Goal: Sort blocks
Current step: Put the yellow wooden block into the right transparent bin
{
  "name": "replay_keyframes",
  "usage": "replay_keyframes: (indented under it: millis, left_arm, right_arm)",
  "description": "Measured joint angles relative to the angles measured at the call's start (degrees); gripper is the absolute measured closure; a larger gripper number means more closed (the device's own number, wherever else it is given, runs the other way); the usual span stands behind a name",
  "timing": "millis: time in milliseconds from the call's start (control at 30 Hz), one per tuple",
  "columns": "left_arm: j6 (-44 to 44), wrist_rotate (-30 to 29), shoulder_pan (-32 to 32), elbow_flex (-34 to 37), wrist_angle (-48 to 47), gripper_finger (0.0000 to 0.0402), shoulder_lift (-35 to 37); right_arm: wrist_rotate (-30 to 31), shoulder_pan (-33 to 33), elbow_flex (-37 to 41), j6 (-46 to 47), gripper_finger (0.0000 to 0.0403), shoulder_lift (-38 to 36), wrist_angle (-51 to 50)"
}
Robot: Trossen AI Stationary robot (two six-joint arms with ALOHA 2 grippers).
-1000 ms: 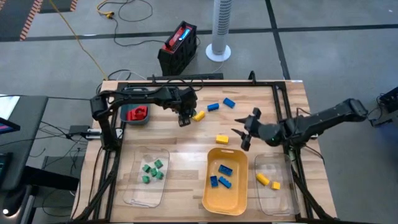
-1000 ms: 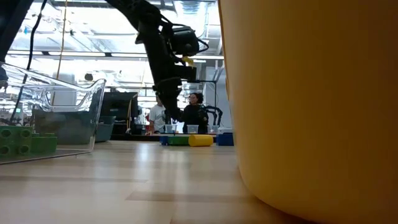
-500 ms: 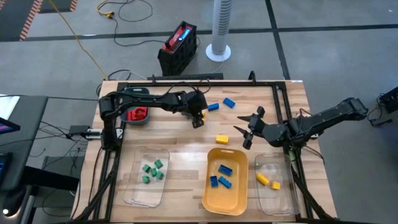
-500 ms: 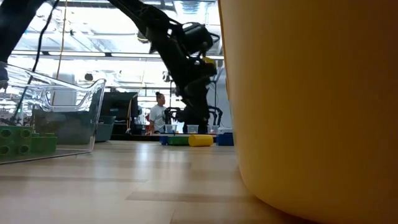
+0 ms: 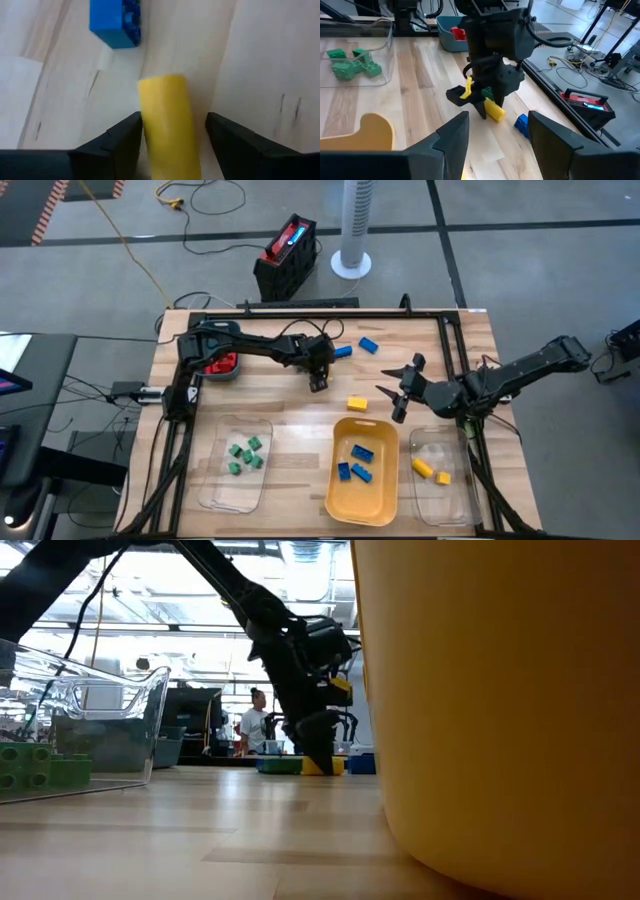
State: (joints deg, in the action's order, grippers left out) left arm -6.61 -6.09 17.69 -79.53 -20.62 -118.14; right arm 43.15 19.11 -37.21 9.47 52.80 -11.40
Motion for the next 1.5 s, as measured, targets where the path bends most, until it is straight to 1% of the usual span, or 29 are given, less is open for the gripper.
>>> replay_keyframes:
  millis: [133, 300, 467, 633, 733, 800, 867, 933, 1000, 1100, 1200, 1267, 1333, 1400, 1500]
  left_arm:
    - [-0.77, 0.31, 0.00, -0.04, -0.01, 0.0210, -0.10]
    - [-1.30, 0.05, -0.05, -0.04, -0.84, 0.0279, 0.32]
    - [-3.96, -1.54, -0.48, 0.05, -3.55, 0.0279, 3.66]
    - [-6.20, -2.90, -1.19, 0.05, -4.89, 0.0279, 11.71]
    - [-8.68, -2.86, -3.51, 0.05, -4.30, 0.0279, 16.74]
    - [-11.35, -5.52, -6.53, -0.01, -2.16, 0.0279, 18.84]
    - [-15.76, -11.60, -9.97, -0.03, -0.12, 0.0279, 20.06]
    - [-21.09, -18.74, -12.97, -0.02, 3.55, 0.0279, 20.00]
    - [-26.15, -23.42, -15.04, 0.02, 7.39, 0.0279, 19.78]
    - [-31.65, -27.49, -17.00, 0.87, 15.93, 0.0279, 19.53]
    - [-38.93, -31.64, -18.49, 4.25, 27.21, 0.0279, 19.50]
    - [-44.58, -34.35, -19.41, 6.63, 34.63, 0.0279, 19.47]
    - [-49.91, -35.31, -20.14, 8.37, 39.94, 0.0279, 19.51]
    - [-53.19, -35.66, -20.63, 10.02, 44.70, 0.0279, 19.51]
    - [-57.57, -36.63, -21.06, 11.57, 50.65, 0.0279, 19.42]
  right_arm:
    - [-0.02, 0.02, 0.00, 0.15, 0.0187, 0.00, 0.02]
    - [-0.02, 0.00, 0.00, 0.15, 0.0187, 0.00, -0.10]
    - [0.02, 0.02, 0.00, 0.23, 0.0187, 0.00, -0.74]
    - [0.09, 0.00, 0.00, 0.59, 0.0187, 0.00, -3.39]
    - [0.28, -0.02, 0.00, -0.31, 0.0187, 0.00, -2.91]
    - [0.29, -0.16, 0.00, -0.31, 0.0187, 0.00, -0.65]
    - [-0.05, -0.62, 0.00, -0.33, 0.0187, 0.04, 2.58]
    - [-0.80, -1.46, 0.00, -0.33, 0.0187, 0.52, 6.15]
    - [-0.92, -2.20, -0.02, -0.77, 0.0187, 0.90, 8.51]
    - [-1.05, -3.89, -0.02, -1.86, 0.0186, 1.91, 11.41]
    - [-1.37, -5.50, 0.02, -2.49, 0.0179, 3.38, 12.44]
    - [-1.37, -6.48, -0.03, -3.40, 0.0172, 4.31, 15.96]
    - [-1.35, -7.32, -0.04, -5.25, 0.0163, 4.90, 18.68]
    - [-1.35, -7.92, -0.11, -7.22, 0.0155, 5.85, 22.20]
    - [-1.37, -8.74, -0.26, -8.76, 0.0146, 7.58, 24.41]
